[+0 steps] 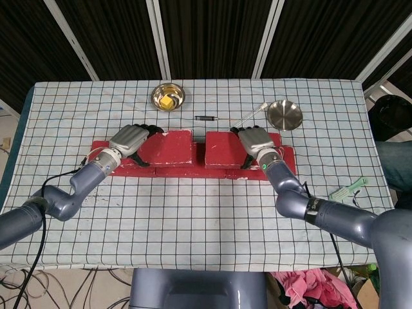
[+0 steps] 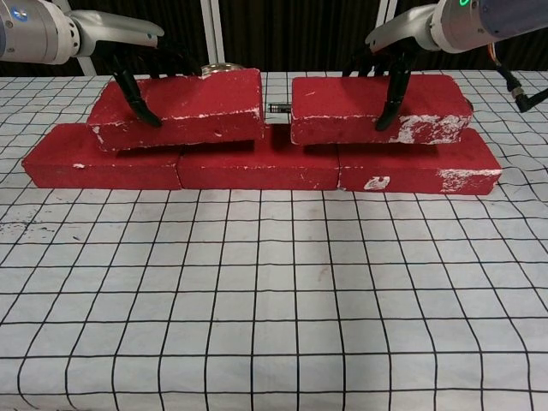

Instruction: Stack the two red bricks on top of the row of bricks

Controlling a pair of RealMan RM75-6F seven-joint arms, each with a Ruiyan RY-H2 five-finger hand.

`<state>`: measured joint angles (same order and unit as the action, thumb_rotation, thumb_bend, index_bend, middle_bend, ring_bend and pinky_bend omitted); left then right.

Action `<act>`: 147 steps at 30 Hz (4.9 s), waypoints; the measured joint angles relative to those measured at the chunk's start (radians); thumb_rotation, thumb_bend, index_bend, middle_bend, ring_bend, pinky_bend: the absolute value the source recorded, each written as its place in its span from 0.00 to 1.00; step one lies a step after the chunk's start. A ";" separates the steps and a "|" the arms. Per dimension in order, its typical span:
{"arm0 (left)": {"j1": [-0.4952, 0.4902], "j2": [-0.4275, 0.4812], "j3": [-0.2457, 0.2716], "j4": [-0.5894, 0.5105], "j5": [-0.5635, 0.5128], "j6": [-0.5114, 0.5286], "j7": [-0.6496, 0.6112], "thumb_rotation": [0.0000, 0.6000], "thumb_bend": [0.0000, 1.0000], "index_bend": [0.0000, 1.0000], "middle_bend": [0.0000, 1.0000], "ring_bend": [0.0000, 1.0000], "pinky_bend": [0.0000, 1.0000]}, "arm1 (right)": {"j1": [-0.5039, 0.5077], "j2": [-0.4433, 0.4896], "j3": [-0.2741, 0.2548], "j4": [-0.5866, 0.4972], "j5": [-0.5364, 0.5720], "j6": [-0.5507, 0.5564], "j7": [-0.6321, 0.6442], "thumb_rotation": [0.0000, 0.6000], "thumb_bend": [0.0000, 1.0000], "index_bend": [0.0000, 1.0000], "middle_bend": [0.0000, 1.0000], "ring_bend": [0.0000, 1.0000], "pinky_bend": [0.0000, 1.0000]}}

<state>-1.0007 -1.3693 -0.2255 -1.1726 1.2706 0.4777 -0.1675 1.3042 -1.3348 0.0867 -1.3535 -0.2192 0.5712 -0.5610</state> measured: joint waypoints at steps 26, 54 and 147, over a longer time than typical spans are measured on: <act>-0.056 -0.021 0.056 0.065 0.101 -0.058 -0.149 1.00 0.29 0.23 0.22 0.14 0.24 | 0.022 -0.072 -0.031 0.055 -0.032 0.022 0.069 1.00 0.02 0.10 0.17 0.14 0.11; -0.101 -0.026 0.075 0.096 0.079 -0.105 -0.168 1.00 0.24 0.21 0.20 0.12 0.22 | 0.025 -0.093 -0.049 0.064 -0.058 0.024 0.109 1.00 0.02 0.10 0.16 0.14 0.11; -0.133 -0.024 0.081 0.069 -0.034 -0.142 -0.056 1.00 0.05 0.15 0.18 0.11 0.20 | 0.019 -0.048 -0.046 -0.040 -0.007 0.131 0.056 1.00 0.00 0.00 0.00 0.00 0.11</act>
<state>-1.1342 -1.3929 -0.1446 -1.1035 1.2367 0.3361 -0.2235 1.3234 -1.3826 0.0407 -1.3932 -0.2264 0.7019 -0.5048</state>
